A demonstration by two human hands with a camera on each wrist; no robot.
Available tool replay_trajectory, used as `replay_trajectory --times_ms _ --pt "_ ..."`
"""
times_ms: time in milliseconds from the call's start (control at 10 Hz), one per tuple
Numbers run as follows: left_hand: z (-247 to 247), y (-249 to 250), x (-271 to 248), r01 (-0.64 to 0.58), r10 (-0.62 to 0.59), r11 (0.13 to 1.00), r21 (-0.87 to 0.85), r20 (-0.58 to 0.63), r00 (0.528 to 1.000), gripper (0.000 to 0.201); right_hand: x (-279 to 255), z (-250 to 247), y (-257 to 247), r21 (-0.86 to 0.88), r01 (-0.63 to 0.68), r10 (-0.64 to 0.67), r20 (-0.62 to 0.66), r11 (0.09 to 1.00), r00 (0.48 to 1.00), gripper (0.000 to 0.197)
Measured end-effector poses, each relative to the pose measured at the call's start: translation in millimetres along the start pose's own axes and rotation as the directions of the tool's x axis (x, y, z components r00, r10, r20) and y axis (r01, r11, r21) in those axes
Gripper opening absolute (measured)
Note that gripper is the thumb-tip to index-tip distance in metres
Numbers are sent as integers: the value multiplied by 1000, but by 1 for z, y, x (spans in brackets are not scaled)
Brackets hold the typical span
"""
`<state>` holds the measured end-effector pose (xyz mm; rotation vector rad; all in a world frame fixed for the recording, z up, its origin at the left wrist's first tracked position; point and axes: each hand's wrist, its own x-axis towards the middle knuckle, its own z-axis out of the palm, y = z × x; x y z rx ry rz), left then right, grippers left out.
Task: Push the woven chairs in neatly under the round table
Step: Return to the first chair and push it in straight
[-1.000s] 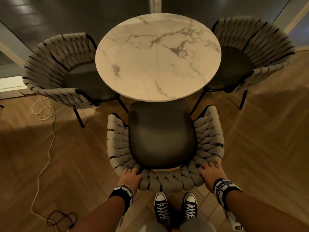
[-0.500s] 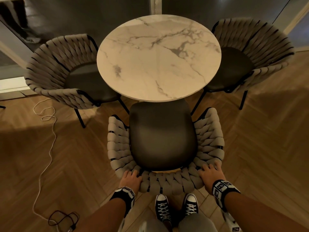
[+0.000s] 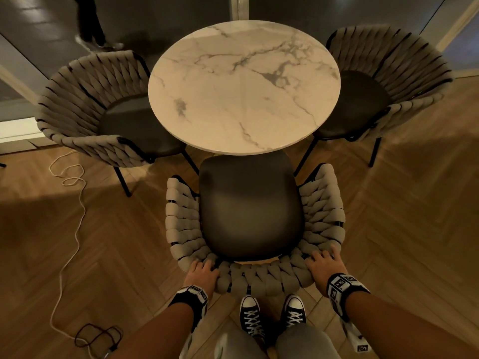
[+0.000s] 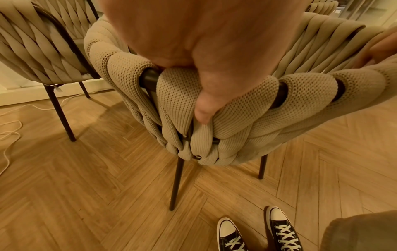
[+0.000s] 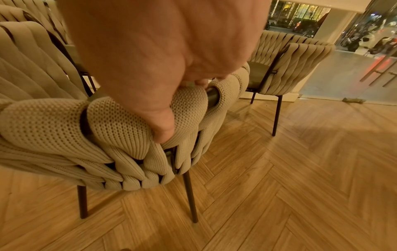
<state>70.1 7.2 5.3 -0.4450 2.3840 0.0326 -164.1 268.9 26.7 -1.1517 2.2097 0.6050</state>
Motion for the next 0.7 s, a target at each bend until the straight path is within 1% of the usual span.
replay_trajectory --times_ms 400,600,700 --pt "1 0 0 7 -7 1000 -19 16 1000 42 1 -5 -3 3 -24 24 43 1000 999 59" --pt "-2 0 -3 3 -2 999 -49 31 1000 42 0 -10 -5 13 -12 11 98 1000 995 58" --pt "-12 -3 -1 -5 12 994 -109 61 998 43 4 -23 -3 35 -8 2 159 999 987 47"
